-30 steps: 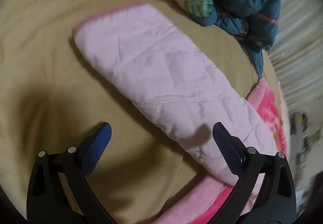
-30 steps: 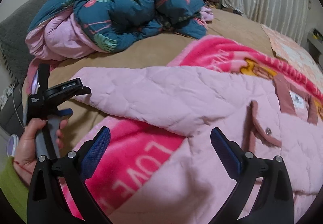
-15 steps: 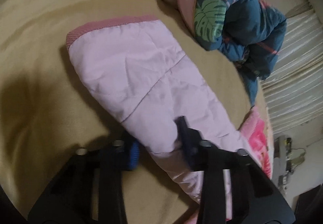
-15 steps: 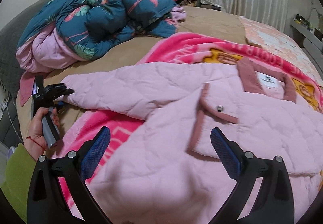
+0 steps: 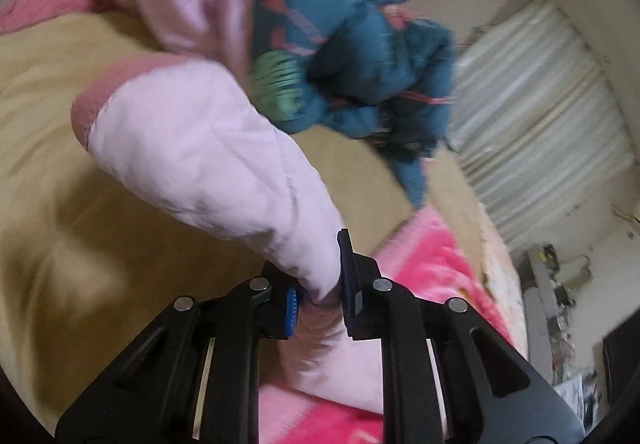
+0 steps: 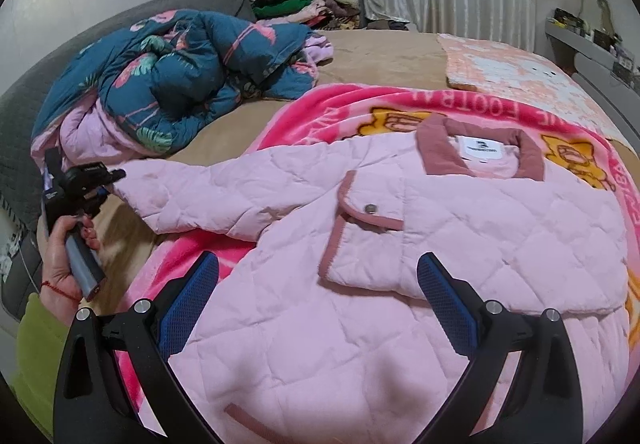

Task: Fold large clothes
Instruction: 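Lift the sleeve and carry it over the jacket front with the left gripper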

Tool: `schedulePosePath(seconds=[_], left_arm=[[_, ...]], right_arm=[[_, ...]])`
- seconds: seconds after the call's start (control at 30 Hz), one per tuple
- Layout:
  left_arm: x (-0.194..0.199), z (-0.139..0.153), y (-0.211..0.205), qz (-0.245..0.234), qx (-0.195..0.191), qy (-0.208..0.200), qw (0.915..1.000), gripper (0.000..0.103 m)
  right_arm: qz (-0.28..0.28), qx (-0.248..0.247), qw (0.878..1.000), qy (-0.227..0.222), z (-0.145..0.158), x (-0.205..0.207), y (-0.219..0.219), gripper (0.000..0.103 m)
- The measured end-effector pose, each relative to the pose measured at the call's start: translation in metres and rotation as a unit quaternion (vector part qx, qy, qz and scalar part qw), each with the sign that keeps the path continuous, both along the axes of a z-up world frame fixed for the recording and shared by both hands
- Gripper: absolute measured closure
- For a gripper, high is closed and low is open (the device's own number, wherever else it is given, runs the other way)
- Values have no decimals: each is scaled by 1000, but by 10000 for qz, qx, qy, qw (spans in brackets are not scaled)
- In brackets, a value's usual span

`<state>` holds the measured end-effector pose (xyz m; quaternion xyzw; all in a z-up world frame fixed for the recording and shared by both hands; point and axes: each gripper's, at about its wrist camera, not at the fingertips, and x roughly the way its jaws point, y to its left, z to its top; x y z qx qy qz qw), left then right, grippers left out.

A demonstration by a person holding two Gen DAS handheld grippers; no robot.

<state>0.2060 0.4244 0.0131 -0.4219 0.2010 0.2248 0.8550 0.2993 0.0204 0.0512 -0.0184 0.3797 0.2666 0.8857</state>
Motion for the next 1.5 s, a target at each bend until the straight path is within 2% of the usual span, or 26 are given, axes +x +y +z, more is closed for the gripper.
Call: schedulePosePath(seconds=[0.2, 0.33, 0.6, 0.77, 1.0, 1.1, 1.23, 1.5], left_arm=[[5, 48, -48, -531, 450, -568, 9960, 94], [13, 66, -76, -883, 630, -746, 9913, 95], [24, 84, -122, -1640, 763, -959, 9788, 95], [31, 92, -153, -2126, 866, -1065, 9674, 95], [42, 96, -195, -2806, 1041, -1141, 9473, 95], [44, 96, -223, -3234, 1130, -1198, 9318, 95], [52, 90, -245, -3668, 1133, -1169, 9160, 95], [48, 81, -273, -4118, 1284, -1130, 8951, 95]], right_arm=[[-268, 257, 9993, 5, 7, -6, -30, 4], [-425, 294, 9987, 3, 9, -11, -48, 4], [-833, 538, 9950, -106, 17, -18, -85, 4], [-1035, 603, 9927, -155, 20, -22, -105, 4], [-1245, 565, 9904, -189, 21, -26, -123, 4], [-1472, 382, 9876, -377, 23, -30, -134, 4], [-1638, 406, 9848, -422, 24, -32, -153, 4], [-1993, 549, 9778, -330, 21, -30, -185, 4]])
